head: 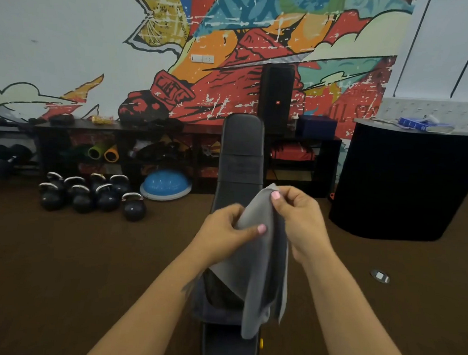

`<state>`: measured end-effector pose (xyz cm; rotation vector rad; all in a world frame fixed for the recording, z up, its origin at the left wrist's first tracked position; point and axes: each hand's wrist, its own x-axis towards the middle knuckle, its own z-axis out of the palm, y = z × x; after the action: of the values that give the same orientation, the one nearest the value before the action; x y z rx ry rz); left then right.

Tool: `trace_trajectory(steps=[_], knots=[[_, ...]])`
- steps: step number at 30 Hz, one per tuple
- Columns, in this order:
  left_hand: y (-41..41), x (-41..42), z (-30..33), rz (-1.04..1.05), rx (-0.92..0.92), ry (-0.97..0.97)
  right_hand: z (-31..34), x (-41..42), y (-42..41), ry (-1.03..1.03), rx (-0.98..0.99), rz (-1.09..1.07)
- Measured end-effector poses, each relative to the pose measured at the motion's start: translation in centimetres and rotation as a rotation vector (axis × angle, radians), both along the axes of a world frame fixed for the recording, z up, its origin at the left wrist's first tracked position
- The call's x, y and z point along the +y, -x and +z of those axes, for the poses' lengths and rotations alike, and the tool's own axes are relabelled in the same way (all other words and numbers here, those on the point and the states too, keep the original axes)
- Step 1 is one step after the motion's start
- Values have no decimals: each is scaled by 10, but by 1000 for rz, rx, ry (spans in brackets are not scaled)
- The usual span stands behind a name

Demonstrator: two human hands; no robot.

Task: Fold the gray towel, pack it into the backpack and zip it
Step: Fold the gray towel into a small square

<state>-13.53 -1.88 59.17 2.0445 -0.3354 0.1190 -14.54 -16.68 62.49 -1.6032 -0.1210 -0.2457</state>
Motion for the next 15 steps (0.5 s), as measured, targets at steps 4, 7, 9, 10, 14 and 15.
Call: trace_trajectory(steps=[4,7,9,10,14,15], knots=[[-4,15,-18,-63,206,-479,13,-16,-10,-18,12,-123],[-6,23,-26,-6,152,-704,15,-30,-17,22,-8,-194],[-9,30,-25,96,48,-701,12,-37,-21,48,-18,-241],[-11,33,-23,148,5,-666,10,-40,-23,62,-22,-269],[-20,49,-5,212,-254,-578,7,-53,-32,72,-19,-342],[-24,53,1,212,-339,-561,6,-56,-34,82,-15,-355]])
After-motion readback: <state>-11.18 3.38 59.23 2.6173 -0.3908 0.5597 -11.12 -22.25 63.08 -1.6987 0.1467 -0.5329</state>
